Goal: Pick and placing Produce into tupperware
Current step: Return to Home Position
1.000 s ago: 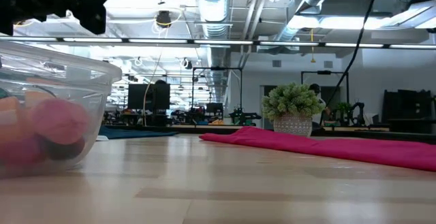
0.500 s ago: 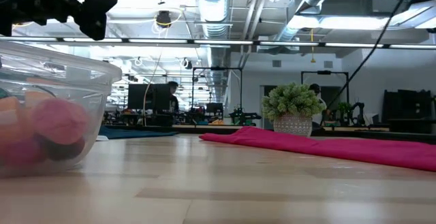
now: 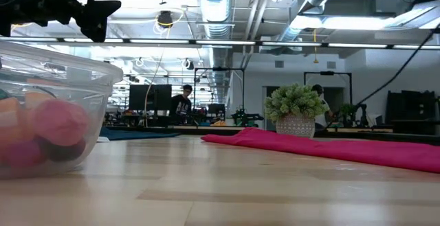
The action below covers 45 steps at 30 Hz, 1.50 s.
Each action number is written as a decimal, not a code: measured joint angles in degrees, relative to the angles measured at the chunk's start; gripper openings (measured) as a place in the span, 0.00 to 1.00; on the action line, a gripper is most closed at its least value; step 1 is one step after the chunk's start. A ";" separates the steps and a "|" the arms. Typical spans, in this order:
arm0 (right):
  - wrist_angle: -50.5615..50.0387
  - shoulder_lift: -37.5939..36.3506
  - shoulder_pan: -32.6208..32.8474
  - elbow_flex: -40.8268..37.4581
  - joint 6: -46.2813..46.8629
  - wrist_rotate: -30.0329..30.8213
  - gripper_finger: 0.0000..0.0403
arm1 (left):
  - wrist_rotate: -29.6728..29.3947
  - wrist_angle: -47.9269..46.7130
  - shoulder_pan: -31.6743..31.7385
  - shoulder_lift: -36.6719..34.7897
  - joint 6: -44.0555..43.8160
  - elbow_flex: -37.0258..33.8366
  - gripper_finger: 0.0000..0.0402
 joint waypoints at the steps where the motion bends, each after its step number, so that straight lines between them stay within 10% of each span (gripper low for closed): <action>1: 0.95 -1.45 0.01 -3.11 0.54 0.35 0.78 | -0.57 -0.03 0.00 -0.01 0.02 0.00 0.48; 15: 33.12 -11.64 -0.74 -36.26 0.53 2.97 0.78 | 1.72 -1.27 0.00 0.02 3.37 -0.02 0.48; 21: 26.42 -13.60 -4.83 -40.34 8.64 14.00 0.78 | 0.86 -2.15 0.00 0.06 2.96 -0.02 0.48; 30: 34.02 -14.75 -8.93 -47.44 5.91 0.02 0.78 | 11.02 -2.13 -0.02 0.12 4.31 -0.02 0.48; 45: 23.35 -34.58 -13.18 -51.59 6.77 -9.16 0.78 | 8.52 1.97 4.54 -1.90 -0.30 -5.08 0.48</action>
